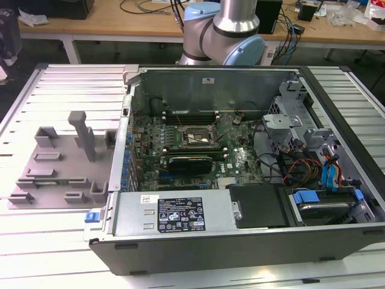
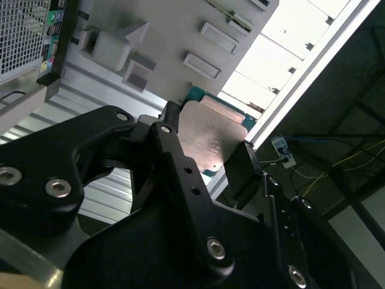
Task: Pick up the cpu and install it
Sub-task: 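Pick up the cpu and move it towards the insertion slot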
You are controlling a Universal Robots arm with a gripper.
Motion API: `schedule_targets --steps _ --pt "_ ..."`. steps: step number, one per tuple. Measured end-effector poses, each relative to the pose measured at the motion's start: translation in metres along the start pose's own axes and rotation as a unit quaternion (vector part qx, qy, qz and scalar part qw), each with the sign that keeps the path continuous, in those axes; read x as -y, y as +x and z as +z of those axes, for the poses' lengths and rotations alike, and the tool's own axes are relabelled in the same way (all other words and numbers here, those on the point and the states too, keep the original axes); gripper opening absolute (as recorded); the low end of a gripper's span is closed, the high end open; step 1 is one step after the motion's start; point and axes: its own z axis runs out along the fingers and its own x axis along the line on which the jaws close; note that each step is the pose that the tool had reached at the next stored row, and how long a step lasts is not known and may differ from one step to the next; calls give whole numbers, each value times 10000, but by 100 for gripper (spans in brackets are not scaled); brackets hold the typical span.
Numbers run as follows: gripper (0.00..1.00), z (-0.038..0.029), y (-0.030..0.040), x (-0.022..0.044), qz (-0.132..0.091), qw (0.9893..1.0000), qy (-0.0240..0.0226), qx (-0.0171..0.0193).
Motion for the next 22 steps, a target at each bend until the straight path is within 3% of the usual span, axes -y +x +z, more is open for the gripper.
schedule_targets --steps 4,22 --pt "55 0 -60 -1 0 10000 0 0" --pt "55 -3 -474 -10 0 10000 0 0"
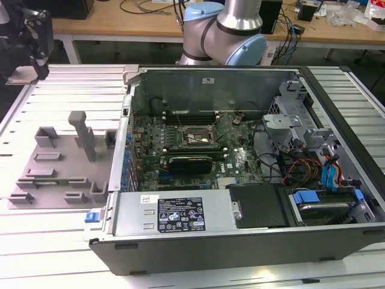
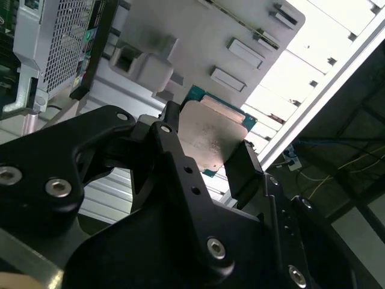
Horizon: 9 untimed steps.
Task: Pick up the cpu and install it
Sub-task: 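Pick up the cpu and move it towards the insertion slot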
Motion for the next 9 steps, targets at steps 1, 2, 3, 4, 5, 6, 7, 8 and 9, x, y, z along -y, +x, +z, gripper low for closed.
schedule_targets --steps 1,2,3,4,5,6,7,8,9 --pt "55 0 -15 0 0 10000 0 0" --pt "55 0 -44 -1 0 10000 0 0" --pt "55 0 -76 -1 0 10000 0 0" --pt "55 0 -100 -2 0 10000 0 1" --pt "55 -1 -132 -2 0 10000 0 0" --pt "55 0 -165 -3 -1 10000 0 1" --pt "55 -1 -192 -4 -1 10000 0 0" --pt "55 -2 -221 -4 0 10000 0 0" --pt "55 -1 -252 -5 0 10000 0 0"
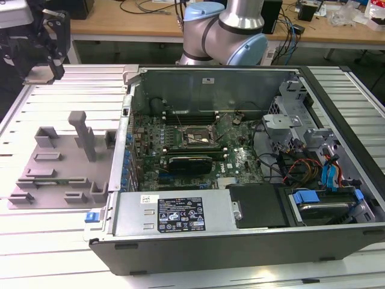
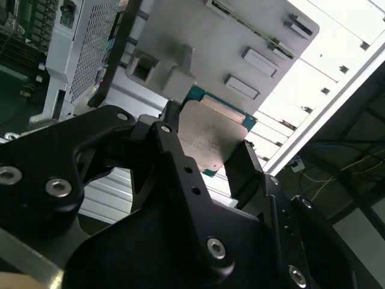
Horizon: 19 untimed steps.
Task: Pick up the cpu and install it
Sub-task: 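Pick up the cpu and move it towards the insertion slot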
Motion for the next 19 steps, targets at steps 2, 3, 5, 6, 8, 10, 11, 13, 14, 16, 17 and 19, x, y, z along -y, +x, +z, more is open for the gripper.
schedule_targets --steps 2,3,5,6,8,10,11,13,14,16,17,19 --pt "55 0 -30 -1 0 10000 0 0" --pt "55 0 -58 -1 0 10000 0 0" --pt "55 -1 -132 -3 0 10000 0 0" --pt "55 -1 -161 -3 0 10000 0 0" --pt "55 -2 -232 -5 0 10000 0 0" --pt "55 -2 -264 -5 0 10000 0 0" --pt "55 -2 -287 -6 0 10000 0 0" --pt "55 -2 -330 -7 0 10000 0 0" --pt "55 -3 -370 -7 0 10000 0 0" --pt "55 -3 -405 -8 -1 10000 0 0" --pt "55 -3 -435 -9 0 10000 0 0" --pt "55 -3 -505 -10 0 10000 0 0"
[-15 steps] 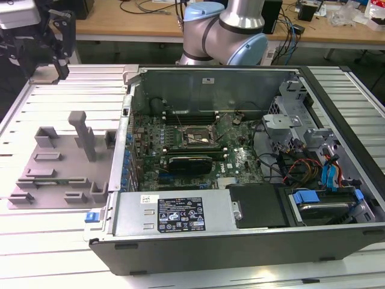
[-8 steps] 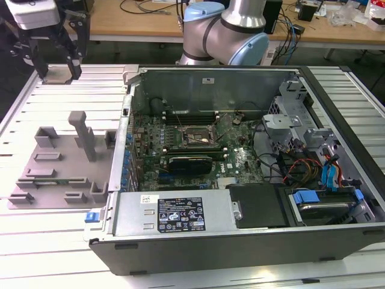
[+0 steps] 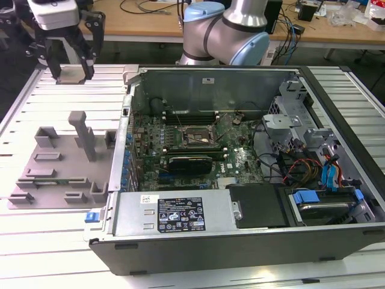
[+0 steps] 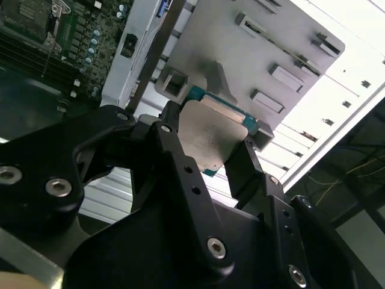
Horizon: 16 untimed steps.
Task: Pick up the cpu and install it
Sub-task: 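Pick up the cpu and move it towards the insertion slot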
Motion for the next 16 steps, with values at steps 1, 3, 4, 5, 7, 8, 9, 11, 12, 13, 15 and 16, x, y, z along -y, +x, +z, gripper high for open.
schedule_targets --steps 1,3,4,5,7,8,9,11,12,13,15,16 --pt "55 0 -30 -1 0 10000 0 0" --pt "55 -1 -106 -2 0 10000 0 0" --pt "55 -1 -132 -2 -1 10000 0 0" --pt "55 -1 -149 -3 0 10000 0 0" --pt "55 -2 -212 -4 0 10000 0 -1" --pt "55 -2 -232 -5 0 10000 0 0" --pt "55 -2 -247 -5 0 10000 0 0" --pt "55 -2 -313 -6 -1 10000 0 0" --pt "55 -3 -344 -7 -1 10000 0 -1" --pt "55 -3 -364 -7 0 10000 0 0" --pt "55 -3 -452 -9 0 10000 0 0" --pt "55 -4 -484 -10 0 10000 0 0"
